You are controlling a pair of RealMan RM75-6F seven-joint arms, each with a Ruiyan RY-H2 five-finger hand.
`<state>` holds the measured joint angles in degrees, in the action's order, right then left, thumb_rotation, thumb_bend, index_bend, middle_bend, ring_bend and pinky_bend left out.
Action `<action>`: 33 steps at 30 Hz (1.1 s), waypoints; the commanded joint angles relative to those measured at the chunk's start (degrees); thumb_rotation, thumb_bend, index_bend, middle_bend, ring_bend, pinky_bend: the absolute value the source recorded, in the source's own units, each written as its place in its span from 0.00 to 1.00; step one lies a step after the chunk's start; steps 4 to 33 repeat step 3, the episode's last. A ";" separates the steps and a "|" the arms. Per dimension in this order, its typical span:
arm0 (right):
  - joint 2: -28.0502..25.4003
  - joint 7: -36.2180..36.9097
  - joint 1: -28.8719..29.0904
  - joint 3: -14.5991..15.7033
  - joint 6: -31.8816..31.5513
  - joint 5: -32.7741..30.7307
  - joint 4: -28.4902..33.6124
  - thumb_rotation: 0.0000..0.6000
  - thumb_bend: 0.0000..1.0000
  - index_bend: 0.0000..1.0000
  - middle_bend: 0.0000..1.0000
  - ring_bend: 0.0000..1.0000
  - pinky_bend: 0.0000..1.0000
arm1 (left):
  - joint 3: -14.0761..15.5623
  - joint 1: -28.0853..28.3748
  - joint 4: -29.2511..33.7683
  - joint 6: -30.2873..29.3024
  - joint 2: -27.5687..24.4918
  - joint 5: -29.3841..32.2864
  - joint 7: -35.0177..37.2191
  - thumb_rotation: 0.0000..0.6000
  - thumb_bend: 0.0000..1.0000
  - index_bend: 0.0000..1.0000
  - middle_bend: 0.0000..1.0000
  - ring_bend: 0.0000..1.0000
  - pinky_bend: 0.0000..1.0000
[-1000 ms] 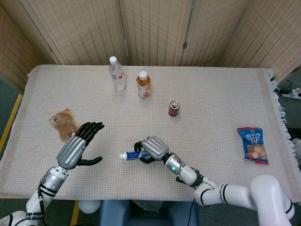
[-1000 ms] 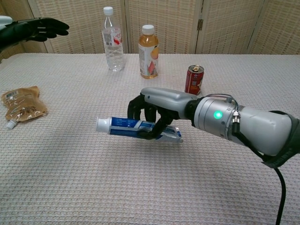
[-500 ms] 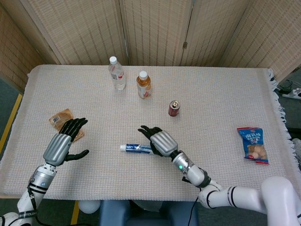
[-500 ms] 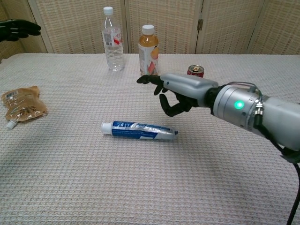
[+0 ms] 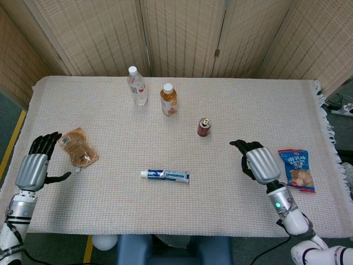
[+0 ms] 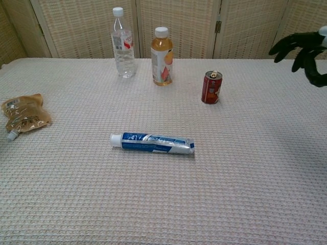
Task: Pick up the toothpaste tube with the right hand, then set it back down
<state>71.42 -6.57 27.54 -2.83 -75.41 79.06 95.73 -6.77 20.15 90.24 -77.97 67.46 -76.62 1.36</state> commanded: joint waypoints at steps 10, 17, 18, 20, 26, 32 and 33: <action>-4.85 4.14 -7.27 3.16 -7.20 3.07 0.00 1.00 0.92 0.22 0.25 0.33 0.30 | 0.52 -2.86 -1.37 -3.07 0.01 0.11 -0.61 1.00 0.17 0.08 0.10 0.08 0.00; -4.85 4.14 -7.27 3.16 -7.20 3.07 0.00 1.00 0.92 0.22 0.25 0.33 0.30 | 0.52 -2.86 -1.37 -3.07 0.01 0.11 -0.61 1.00 0.17 0.08 0.10 0.08 0.00; -4.85 4.14 -7.27 3.16 -7.20 3.07 0.00 1.00 0.92 0.22 0.25 0.33 0.30 | 0.52 -2.86 -1.37 -3.07 0.01 0.11 -0.61 1.00 0.17 0.08 0.10 0.08 0.00; -4.85 4.14 -7.27 3.16 -7.20 3.07 0.00 1.00 0.92 0.22 0.25 0.33 0.30 | 0.52 -2.86 -1.37 -3.07 0.01 0.11 -0.61 1.00 0.17 0.08 0.10 0.08 0.00; -4.85 4.14 -7.27 3.16 -7.20 3.07 0.00 1.00 0.92 0.22 0.25 0.33 0.30 | 0.52 -2.86 -1.37 -3.07 0.01 0.11 -0.61 1.00 0.17 0.08 0.10 0.08 0.00; -4.85 4.14 -7.27 3.16 -7.20 3.07 0.00 1.00 0.92 0.22 0.25 0.33 0.30 | 0.52 -2.86 -1.37 -3.07 0.01 0.11 -0.61 1.00 0.17 0.08 0.10 0.08 0.00; -4.85 4.14 -7.27 3.16 -7.20 3.07 0.00 1.00 0.92 0.22 0.25 0.33 0.30 | 0.52 -2.86 -1.37 -3.07 0.01 0.11 -0.61 1.00 0.17 0.08 0.10 0.08 0.00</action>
